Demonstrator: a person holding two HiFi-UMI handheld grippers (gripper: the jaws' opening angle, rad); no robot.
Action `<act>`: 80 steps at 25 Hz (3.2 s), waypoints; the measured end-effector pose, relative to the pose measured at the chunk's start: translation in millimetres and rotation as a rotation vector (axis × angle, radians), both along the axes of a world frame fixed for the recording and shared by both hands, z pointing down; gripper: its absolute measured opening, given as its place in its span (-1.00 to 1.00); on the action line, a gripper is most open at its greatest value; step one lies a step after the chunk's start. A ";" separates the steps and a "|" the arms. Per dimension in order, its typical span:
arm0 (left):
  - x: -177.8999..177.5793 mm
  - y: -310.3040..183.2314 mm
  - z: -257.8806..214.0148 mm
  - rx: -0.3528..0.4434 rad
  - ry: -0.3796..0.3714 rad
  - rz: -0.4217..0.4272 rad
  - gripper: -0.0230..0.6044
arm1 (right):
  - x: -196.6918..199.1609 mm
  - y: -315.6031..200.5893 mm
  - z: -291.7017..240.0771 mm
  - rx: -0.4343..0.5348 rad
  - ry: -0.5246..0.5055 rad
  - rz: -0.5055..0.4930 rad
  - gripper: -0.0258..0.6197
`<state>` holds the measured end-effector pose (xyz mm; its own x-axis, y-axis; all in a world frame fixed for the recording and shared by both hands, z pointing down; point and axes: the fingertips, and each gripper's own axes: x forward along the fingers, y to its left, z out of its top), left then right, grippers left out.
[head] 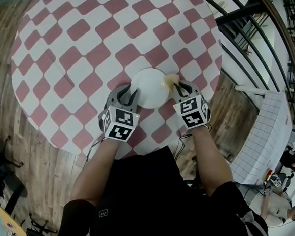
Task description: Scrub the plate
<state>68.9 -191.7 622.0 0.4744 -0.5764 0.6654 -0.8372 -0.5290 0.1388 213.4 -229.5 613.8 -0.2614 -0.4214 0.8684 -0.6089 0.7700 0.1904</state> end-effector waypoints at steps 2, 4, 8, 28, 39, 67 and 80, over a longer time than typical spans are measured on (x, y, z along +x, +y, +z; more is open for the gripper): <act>-0.7 1.0 -0.7 -0.002 0.000 0.005 -0.56 | -24.3 -13.1 -17.0 0.030 -0.085 0.007 -0.78; -1.9 1.2 -0.4 0.001 0.000 0.008 -0.56 | -68.3 -5.8 -22.3 -0.003 -0.162 -0.083 -0.78; -2.2 1.7 1.2 0.001 -0.001 0.005 -0.57 | -120.1 30.1 10.0 -0.114 -0.097 -0.283 -0.78; -4.4 -2.2 0.8 0.030 0.004 -0.008 -0.63 | -83.8 15.3 -4.7 0.015 -0.078 -0.190 -0.78; -6.0 1.4 0.4 0.039 -0.016 -0.008 -0.63 | -30.5 38.5 8.9 -0.084 -0.028 -0.091 -0.77; -22.1 4.9 -1.8 0.095 -0.076 -0.044 -0.62 | -22.1 -14.1 -13.0 -0.027 -0.019 -0.181 -0.78; -5.9 -2.3 1.7 0.133 -0.099 -0.071 -0.66 | -110.7 35.0 11.6 -0.210 -0.100 -0.433 -0.78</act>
